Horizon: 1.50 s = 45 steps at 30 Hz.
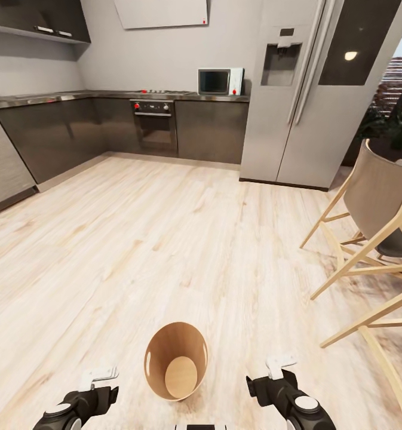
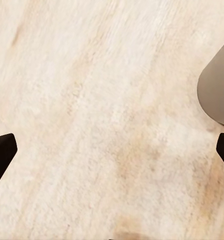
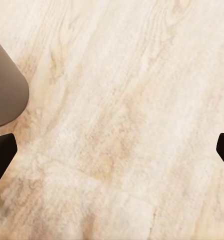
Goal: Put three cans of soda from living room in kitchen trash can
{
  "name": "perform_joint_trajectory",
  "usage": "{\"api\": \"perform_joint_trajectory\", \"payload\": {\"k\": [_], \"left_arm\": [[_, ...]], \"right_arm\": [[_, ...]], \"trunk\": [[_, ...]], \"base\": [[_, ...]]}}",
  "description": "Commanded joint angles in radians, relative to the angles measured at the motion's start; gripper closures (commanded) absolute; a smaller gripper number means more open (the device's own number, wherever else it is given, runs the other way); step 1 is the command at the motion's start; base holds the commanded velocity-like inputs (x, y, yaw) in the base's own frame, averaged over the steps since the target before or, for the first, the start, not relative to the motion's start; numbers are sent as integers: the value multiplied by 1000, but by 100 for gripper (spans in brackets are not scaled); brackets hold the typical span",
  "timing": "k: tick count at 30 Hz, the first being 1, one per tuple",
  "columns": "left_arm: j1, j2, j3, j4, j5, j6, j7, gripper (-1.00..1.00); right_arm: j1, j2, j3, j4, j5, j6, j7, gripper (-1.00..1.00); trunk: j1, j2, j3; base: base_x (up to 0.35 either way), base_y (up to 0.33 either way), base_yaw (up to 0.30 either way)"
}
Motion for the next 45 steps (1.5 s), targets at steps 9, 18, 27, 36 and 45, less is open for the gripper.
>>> {"api": "perform_joint_trajectory", "payload": {"k": [9,18,27,36,45], "left_arm": [[0,0,-1,4,-2,0,1,-100],[0,1,1,8,-2,-2,0,-100],[0,4,3,6,-2,-6,-2,-100],[0,5,3,6,0,-6,-3,-100],[0,5,2,6,-1,-6,-5,-100]], "right_arm": [[0,0,0,1,0,-1,-2,-100],[0,1,0,2,0,0,-3,-100],[0,1,0,2,0,1,-3,-100],[0,0,4,3,0,1,2,-100],[0,2,1,3,0,0,4,-100]], "trunk": [[0,0,0],[0,0,0],[0,0,0],[0,0,-4],[0,0,-9]], "base": [[0,0,0],[0,0,0],[0,0,0],[0,0,91],[0,0,168]]}}
